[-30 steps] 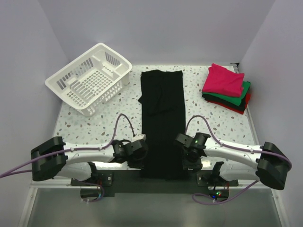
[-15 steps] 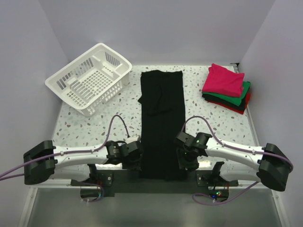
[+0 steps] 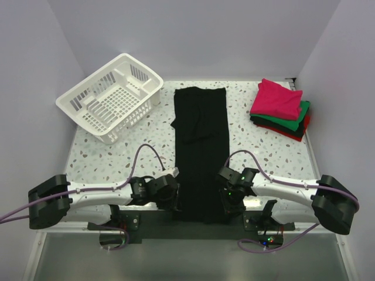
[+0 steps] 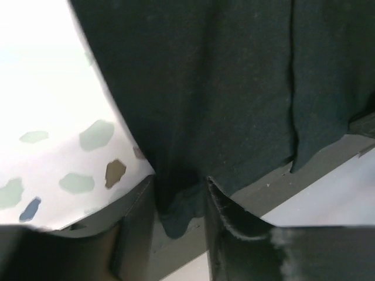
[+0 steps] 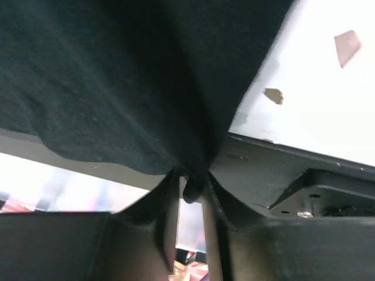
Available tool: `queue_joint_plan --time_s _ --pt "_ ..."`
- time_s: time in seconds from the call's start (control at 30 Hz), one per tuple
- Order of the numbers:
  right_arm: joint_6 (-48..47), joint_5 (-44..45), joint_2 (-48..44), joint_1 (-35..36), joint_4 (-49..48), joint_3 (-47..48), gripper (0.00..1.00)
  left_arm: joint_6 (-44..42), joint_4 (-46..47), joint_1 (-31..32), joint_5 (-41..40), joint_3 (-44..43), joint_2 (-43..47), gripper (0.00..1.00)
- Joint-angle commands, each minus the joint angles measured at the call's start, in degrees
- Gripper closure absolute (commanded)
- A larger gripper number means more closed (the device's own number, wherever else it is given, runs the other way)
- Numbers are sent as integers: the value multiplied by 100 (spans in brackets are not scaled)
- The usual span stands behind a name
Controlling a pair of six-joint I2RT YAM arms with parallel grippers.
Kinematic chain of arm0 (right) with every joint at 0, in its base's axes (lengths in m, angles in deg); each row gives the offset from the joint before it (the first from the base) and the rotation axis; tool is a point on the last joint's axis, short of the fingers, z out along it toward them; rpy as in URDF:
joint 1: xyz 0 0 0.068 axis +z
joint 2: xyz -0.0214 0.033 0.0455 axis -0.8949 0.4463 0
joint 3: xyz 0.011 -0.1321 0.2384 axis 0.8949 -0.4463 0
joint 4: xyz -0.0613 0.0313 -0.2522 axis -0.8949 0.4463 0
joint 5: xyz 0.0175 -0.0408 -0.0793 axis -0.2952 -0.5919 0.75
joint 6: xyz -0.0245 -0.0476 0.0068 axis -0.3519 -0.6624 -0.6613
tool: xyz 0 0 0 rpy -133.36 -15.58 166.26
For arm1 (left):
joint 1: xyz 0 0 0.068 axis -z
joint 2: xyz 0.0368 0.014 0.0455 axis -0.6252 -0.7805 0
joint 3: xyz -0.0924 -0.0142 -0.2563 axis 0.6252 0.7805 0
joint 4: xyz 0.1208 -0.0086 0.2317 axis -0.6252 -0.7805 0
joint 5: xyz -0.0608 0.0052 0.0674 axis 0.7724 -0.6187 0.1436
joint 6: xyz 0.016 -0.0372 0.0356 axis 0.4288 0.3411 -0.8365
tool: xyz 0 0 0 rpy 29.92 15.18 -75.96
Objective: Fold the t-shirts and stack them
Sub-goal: Fold the tshirt
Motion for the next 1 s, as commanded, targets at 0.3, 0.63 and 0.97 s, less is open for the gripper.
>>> queue_joint_plan --time_s 0.3,0.63,0.97 --pt "-61 -494 -220 1 57 -102 100 -14 -477 103 828 50 -408 100" --pt "62 -1056 -1238 10 1121 -84 100 319 -1428 805 1022 -891 -206 100" --pt "449 -627 -1855 18 2457 1242 100 1215 -2869 1501 -67 -2244 66 100"
